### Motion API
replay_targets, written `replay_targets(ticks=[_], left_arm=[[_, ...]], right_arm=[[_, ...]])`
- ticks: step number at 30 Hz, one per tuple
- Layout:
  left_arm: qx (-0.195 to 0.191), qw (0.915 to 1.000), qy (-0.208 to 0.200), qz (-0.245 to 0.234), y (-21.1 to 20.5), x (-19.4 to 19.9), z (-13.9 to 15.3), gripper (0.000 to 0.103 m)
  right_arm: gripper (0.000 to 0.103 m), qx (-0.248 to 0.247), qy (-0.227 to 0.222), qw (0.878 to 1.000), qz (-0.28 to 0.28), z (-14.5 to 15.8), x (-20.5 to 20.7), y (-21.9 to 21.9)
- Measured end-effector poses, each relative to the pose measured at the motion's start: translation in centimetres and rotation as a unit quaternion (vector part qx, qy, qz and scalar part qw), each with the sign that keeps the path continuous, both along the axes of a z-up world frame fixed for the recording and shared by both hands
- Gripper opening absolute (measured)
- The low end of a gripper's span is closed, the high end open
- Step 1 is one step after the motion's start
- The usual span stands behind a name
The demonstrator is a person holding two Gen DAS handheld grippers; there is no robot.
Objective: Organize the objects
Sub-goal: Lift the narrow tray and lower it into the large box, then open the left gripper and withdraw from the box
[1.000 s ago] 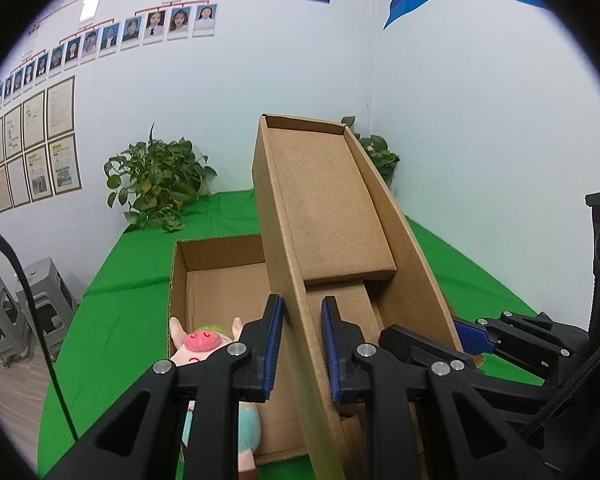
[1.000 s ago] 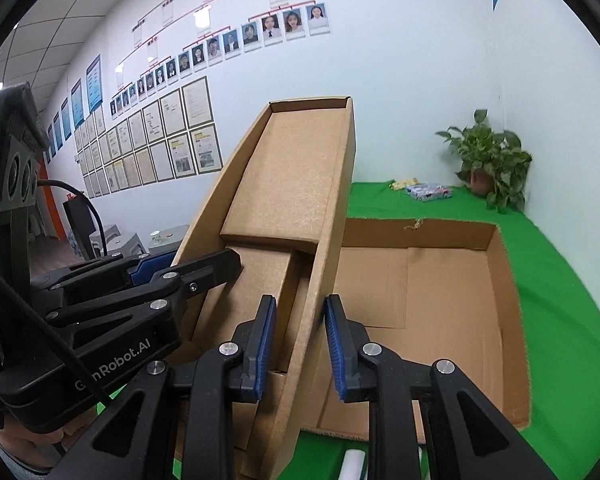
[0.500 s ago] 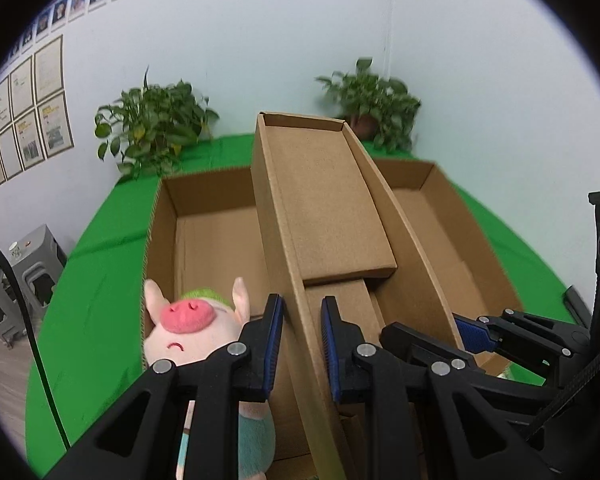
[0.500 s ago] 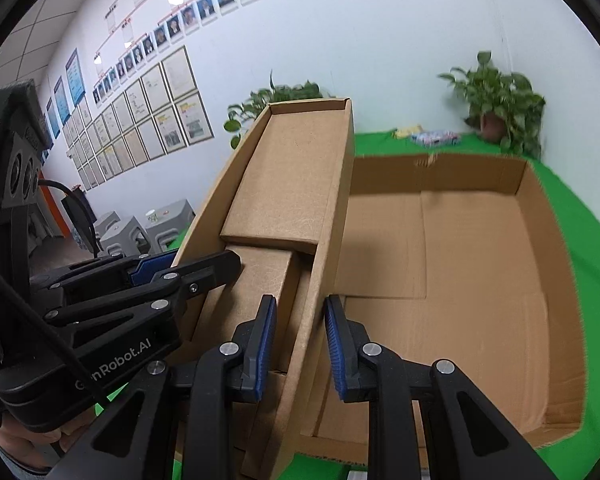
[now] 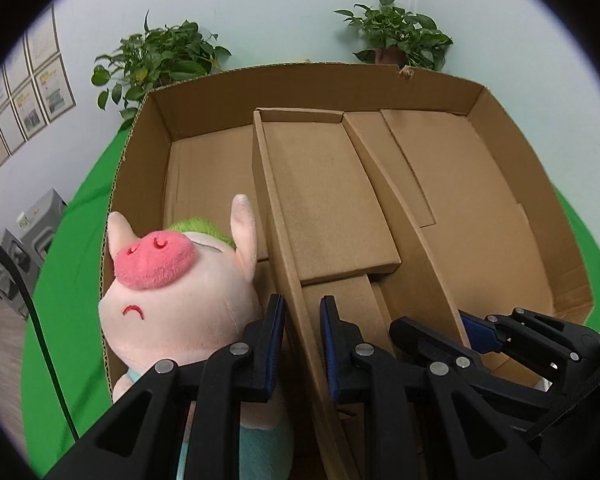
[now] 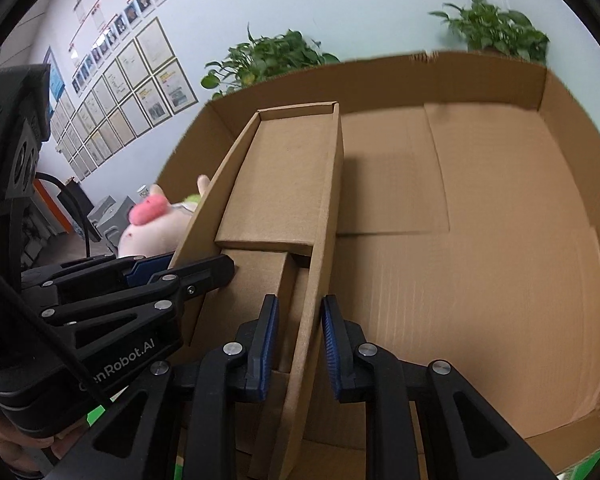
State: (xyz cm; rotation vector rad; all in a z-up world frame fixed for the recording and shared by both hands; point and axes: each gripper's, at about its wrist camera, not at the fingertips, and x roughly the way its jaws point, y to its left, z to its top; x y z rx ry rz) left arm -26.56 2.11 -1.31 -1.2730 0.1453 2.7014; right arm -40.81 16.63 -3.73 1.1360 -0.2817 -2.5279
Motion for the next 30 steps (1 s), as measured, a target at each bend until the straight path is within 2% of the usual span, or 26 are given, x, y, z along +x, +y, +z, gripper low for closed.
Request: replay_targets(ticks=[3,7,9,11,14,20,24,27,29,30], left_arm=[[-0.002,1.0000,0.002,0.003,-0.1,0.1,0.0,0.018],[0.003,1.0000,0.001,0.002,-0.4,0.8,0.6,0.024],[0.036,0.9993,0.012,-0.002,-1.0,1.5,1.5,0.024],[0.037,0.9989,0.030,0.004,-1.4,2.5,2.5,0.024],[0.032,0.9976,0.060,0.000,-1.8,4.4,3.9,0.026],[0.033,0.9958,0.083,0.018,-3.5,6.4,4.7,0.026],[0.032,0.9950,0.088,0.033,-4.6,7.2,4.4,0.026],[0.037,0.9943,0.091,0.042,-5.2,7.4,4.3,0.026],[0.036,0.9934,0.095,0.052,-5.6,7.8,4.1,0.036],[0.035,0.9928,0.100,0.057,-5.7,8.0,4.1,0.039]], right_arm=[[0.019,-0.014,-0.005,1.000,-0.006,-0.8,-0.1,-0.2],[0.017,-0.015,-0.004,1.000,-0.006,-1.1,-0.4,-0.9],[0.014,-0.004,-0.004,1.000,-0.006,-1.1,-0.4,-1.6],[0.014,0.021,-0.011,1.000,-0.016,-1.5,-0.6,-2.5],[0.014,0.023,-0.035,0.999,-0.026,-2.4,-1.5,-3.2],[0.014,0.065,-0.039,0.996,-0.044,-2.6,-2.7,-6.3],[0.019,0.101,-0.031,0.993,-0.042,-2.2,-2.5,-9.0],[0.020,0.110,-0.027,0.993,-0.040,-2.0,-2.5,-10.2],[0.022,0.101,-0.027,0.994,-0.041,-1.8,-2.5,-10.4],[0.027,0.100,-0.023,0.994,-0.042,-1.4,-2.1,-10.4]])
